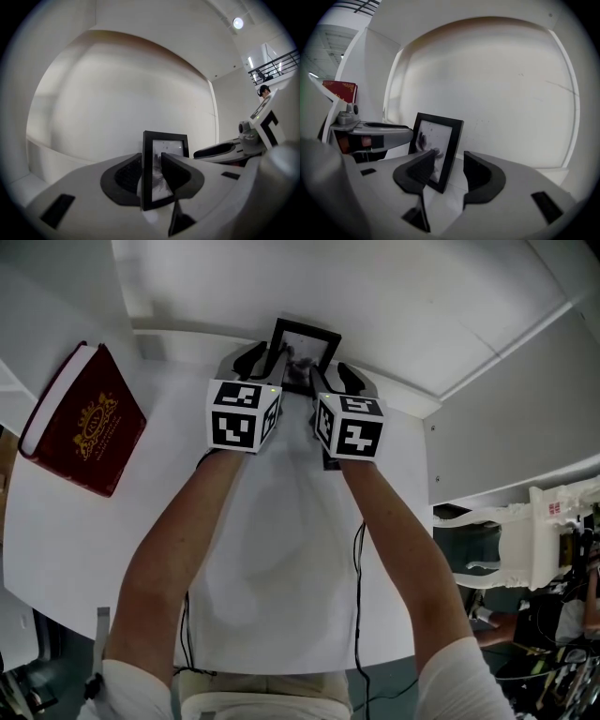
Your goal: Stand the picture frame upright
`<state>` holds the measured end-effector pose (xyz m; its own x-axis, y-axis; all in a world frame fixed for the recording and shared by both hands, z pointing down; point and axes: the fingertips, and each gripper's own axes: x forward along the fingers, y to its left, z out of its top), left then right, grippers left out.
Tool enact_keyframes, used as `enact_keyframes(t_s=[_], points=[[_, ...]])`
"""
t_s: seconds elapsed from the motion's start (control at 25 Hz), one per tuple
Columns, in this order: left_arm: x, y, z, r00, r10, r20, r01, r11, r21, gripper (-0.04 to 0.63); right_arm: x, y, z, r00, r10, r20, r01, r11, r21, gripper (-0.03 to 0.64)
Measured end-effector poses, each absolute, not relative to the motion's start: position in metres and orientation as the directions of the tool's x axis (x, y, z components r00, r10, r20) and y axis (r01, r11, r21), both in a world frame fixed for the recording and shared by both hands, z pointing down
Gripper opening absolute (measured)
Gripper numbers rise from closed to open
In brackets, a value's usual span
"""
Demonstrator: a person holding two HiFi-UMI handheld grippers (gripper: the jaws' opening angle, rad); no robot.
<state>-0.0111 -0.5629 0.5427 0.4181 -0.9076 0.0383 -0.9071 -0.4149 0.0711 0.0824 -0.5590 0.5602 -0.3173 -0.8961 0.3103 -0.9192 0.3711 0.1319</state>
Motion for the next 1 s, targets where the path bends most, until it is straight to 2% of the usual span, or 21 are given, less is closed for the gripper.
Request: enact_keyframes(t_s=[0.28, 0.4, 0.6, 0.76, 1.0], points=[[-0.019, -0.534, 0.545, 0.414, -0.909, 0.052, -0.905, -0.405, 0.127, 0.118, 0.101, -0.524, 0.581, -0.291, -0.882, 0.37, -0.931, 0.35, 0.104, 0.196], [-0.024, -0.512, 0.545, 0.418, -0.906, 0.063, -0.901, -0.404, 0.159, 0.118, 0.115, -0.494, 0.596, -0.26, -0.875, 0.408, -0.937, 0.331, 0.114, 0.159], [-0.032, -0.461, 0.552, 0.487, -0.865, 0.117, -0.853, -0.443, 0.275, 0.115, 0.124, -0.438, 0.595, -0.251, -0.863, 0.439, -0.957, 0.289, 0.02, 0.064], [-0.041, -0.403, 0.561, 0.551, -0.81, 0.199, -0.818, -0.478, 0.319, 0.021, 0.107, -0.381, 0.574, -0.293, -0.842, 0.452, -0.953, 0.297, -0.065, 0.011], [-0.058, -0.299, 0.56, 0.579, -0.754, 0.311, -0.808, -0.48, 0.341, 0.018, 0.075, -0.271, 0.554, -0.341, -0.784, 0.519, -0.937, 0.33, -0.117, 0.011]])
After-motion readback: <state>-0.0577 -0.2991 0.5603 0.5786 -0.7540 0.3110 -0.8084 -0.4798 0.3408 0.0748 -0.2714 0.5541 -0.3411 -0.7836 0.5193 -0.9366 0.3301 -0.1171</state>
